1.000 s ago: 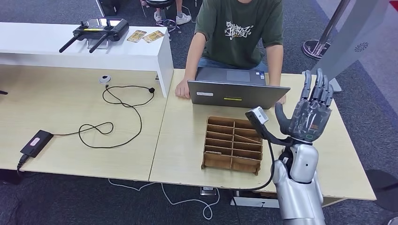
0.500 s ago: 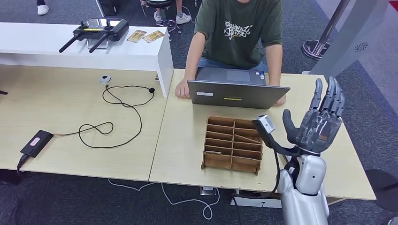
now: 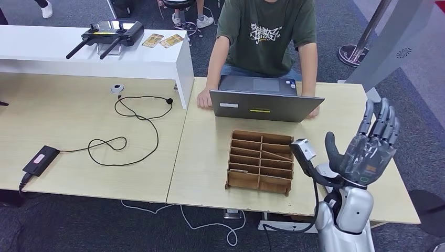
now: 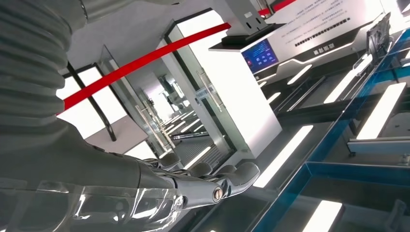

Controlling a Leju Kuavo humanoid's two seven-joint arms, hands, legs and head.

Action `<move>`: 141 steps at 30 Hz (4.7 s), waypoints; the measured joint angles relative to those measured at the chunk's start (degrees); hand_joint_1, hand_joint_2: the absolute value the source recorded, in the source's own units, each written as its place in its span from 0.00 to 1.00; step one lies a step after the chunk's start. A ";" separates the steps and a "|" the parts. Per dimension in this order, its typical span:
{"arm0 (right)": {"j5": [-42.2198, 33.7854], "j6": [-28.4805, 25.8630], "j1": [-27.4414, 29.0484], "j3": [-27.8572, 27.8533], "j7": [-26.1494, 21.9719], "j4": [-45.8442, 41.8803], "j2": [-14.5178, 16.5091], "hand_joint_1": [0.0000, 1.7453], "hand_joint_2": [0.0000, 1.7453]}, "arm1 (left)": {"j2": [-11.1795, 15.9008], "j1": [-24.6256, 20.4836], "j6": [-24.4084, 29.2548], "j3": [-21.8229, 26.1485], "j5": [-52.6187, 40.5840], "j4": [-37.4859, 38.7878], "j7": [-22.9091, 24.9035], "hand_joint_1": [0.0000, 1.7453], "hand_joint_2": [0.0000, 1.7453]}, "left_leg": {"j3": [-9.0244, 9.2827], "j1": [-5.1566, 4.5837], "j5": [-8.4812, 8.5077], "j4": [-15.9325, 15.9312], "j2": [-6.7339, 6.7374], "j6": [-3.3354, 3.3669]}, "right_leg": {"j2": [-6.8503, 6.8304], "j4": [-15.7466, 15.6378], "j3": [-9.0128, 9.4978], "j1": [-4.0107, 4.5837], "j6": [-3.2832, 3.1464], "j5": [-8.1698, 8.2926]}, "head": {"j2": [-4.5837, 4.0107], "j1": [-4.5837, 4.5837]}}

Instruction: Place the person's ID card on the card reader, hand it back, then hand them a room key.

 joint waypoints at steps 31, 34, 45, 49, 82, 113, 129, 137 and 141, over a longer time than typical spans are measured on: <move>0.08 1.26 15.78 -6.12 -2.81 -13.48 1.74 0.00 1.00 | 0.22 0.56 1.10 0.00 -0.02 0.00 -0.51 0.00 0.00 | -0.01 0.00 -0.03 -0.01 0.00 0.03 | 0.00 -0.02 0.00 0.00 0.02 -0.04 | 0.00 0.00; 0.08 1.72 16.61 -6.15 -3.02 -13.59 1.95 0.00 1.00 | 0.29 0.63 1.19 0.01 0.04 0.00 -0.51 0.00 0.00 | -0.01 0.00 -0.03 -0.01 0.00 0.03 | -0.01 -0.02 0.00 0.00 0.02 -0.04 | 0.00 0.01; 0.08 2.42 19.71 -5.97 -2.08 -13.60 2.08 0.00 1.00 | 0.69 0.72 1.13 0.64 0.37 0.00 -0.53 0.00 0.00 | -0.02 0.00 -0.03 -0.02 0.00 0.03 | -0.01 -0.02 0.00 0.00 0.02 -0.05 | 0.00 0.00; 0.08 2.57 20.95 -5.89 -2.42 -13.61 2.08 0.00 1.00 | 0.90 0.75 1.12 0.85 0.72 0.00 -0.66 0.00 0.00 | -0.02 0.00 -0.03 -0.02 0.00 0.03 | -0.01 -0.02 0.00 0.00 0.02 -0.05 | 0.00 0.00; 0.08 8.47 23.79 2.41 5.21 -14.91 -3.26 0.00 1.00 | 1.40 1.26 1.65 2.75 1.33 0.00 -1.57 0.00 0.00 | -0.03 0.00 -0.03 -0.03 0.00 0.03 | -0.01 -0.02 0.01 -0.01 0.01 -0.05 | 0.00 0.00; 0.08 22.54 16.20 32.36 32.88 -17.69 -23.79 0.00 1.00 | 2.17 2.08 2.27 3.88 2.90 0.00 -1.89 0.00 0.00 | -0.03 0.03 -0.05 -0.03 0.00 0.01 | -0.03 -0.02 0.00 0.03 0.01 -0.06 | 0.00 0.00; 0.09 29.62 18.10 33.63 32.88 -17.67 -23.02 0.00 1.00 | 2.42 1.86 0.99 4.30 2.24 0.00 -1.89 0.00 0.00 | -0.04 0.03 -0.06 -0.03 0.00 0.01 | -0.02 -0.02 -0.02 0.03 0.00 -0.06 | 0.00 0.00; 0.08 31.39 20.28 33.94 31.58 -17.07 -20.16 0.00 1.00 | 2.43 1.71 0.33 5.05 2.02 0.00 -1.81 0.00 0.00 | -0.03 0.04 -0.06 -0.03 0.02 0.00 | -0.01 -0.02 -0.03 0.03 0.00 -0.06 | 0.00 -0.01; 0.09 32.16 20.96 33.69 31.29 -17.01 -19.27 0.00 1.00 | 2.43 1.67 0.24 5.14 2.00 0.00 -1.75 0.00 0.00 | -0.03 0.04 -0.06 -0.03 0.03 0.00 | 0.00 -0.02 -0.03 0.03 0.00 -0.06 | 0.00 0.00</move>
